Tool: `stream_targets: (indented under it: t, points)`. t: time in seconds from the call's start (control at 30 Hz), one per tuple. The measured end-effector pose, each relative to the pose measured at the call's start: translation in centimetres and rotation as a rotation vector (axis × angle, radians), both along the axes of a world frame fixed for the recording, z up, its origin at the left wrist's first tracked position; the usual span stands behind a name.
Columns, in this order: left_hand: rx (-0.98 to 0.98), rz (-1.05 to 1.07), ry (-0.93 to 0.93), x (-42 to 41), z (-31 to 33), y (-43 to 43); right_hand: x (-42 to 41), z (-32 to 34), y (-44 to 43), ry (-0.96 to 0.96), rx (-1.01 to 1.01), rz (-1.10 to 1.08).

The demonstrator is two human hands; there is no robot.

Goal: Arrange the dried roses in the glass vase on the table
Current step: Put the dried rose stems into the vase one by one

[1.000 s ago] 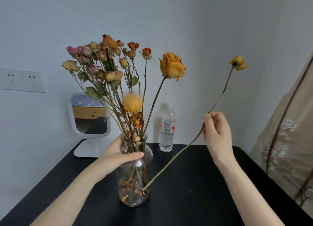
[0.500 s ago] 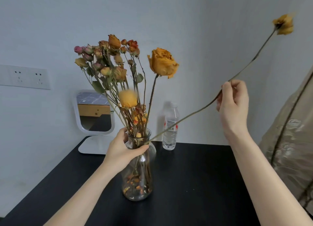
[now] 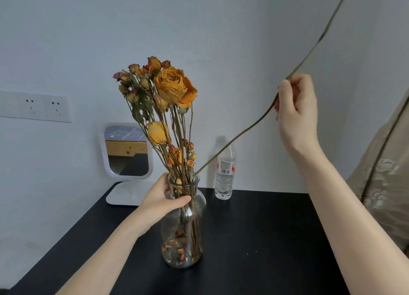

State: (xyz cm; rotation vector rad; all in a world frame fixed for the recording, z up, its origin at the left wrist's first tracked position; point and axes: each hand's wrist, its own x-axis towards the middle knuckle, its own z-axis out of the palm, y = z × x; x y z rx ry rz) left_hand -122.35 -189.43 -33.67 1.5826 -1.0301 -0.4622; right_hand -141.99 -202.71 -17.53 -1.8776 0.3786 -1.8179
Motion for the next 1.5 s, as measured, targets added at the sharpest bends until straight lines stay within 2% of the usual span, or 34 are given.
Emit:
stream_targets:
  t: [0.3, 0.53, 0.63, 0.93, 1.13, 1.3, 1.5]
  points:
    - [0.018, -0.009, 0.018, 0.0, 0.0, -0.1, 2.7, 1.5, 0.8, 0.197, -0.076, 0.062]
    - [0.012, -0.027, 0.051, -0.2, 0.0, 0.1, 5.3, 2.2, 2.0, 0.511, -0.075, 0.08]
    - [0.007, -0.032, 0.052, -0.3, 0.0, 0.2, 6.3, 1.5, 2.4, 0.663, -0.069, 0.091]
    - [0.003, -0.02, 0.034, -0.3, -0.1, 0.0, 7.7, -0.5, 2.5, 0.838, -0.067, 0.086]
    - [0.006, -0.022, 0.03, -0.2, -0.2, 0.0, 8.0, -2.7, 2.6, 1.083, -0.085, 0.128]
    - [-0.002, -0.031, 0.031, -0.1, -0.4, -0.1, 7.8, -4.1, 2.4, 1.181, -0.059, 0.176]
    - [0.004, -0.011, 0.027, 0.1, -0.7, -0.4, 7.3, -4.7, 2.3, 1.14, -0.012, 0.222]
